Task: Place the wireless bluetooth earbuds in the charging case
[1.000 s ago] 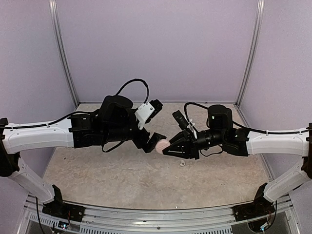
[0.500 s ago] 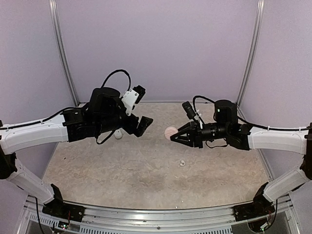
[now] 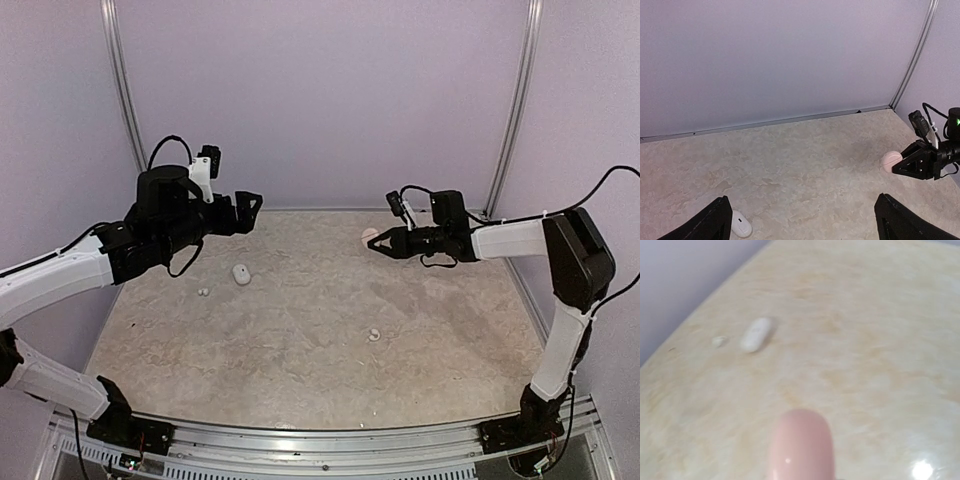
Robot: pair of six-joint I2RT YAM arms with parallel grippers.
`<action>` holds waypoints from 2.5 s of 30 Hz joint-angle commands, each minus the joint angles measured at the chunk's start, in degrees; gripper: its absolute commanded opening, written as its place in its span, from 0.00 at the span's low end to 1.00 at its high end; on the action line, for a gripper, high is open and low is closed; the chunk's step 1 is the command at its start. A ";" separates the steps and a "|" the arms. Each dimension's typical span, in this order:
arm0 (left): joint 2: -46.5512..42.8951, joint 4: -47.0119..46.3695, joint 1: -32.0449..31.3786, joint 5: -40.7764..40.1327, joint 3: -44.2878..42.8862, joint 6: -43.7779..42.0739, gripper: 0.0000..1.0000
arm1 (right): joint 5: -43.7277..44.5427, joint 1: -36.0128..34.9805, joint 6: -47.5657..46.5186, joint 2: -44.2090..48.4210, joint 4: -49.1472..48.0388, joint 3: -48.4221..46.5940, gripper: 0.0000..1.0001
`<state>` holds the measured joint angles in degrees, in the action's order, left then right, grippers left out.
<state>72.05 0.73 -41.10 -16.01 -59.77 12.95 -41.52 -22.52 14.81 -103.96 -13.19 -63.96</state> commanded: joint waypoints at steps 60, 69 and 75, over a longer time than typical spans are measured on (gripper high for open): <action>23.07 8.46 14.71 4.56 -4.32 14.64 0.90 | 14.42 8.25 -9.07 2.51 13.93 -5.60 0.92; 31.89 7.78 16.34 6.86 -7.77 14.18 0.85 | 21.05 8.33 -8.95 12.97 3.54 2.94 0.99; 37.62 8.19 16.39 7.31 -9.86 13.95 0.78 | 16.98 8.46 -7.70 14.23 2.27 4.60 0.99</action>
<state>106.54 9.32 -25.08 -9.80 -67.57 26.98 -22.83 -14.59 6.24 -90.94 -8.27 -60.38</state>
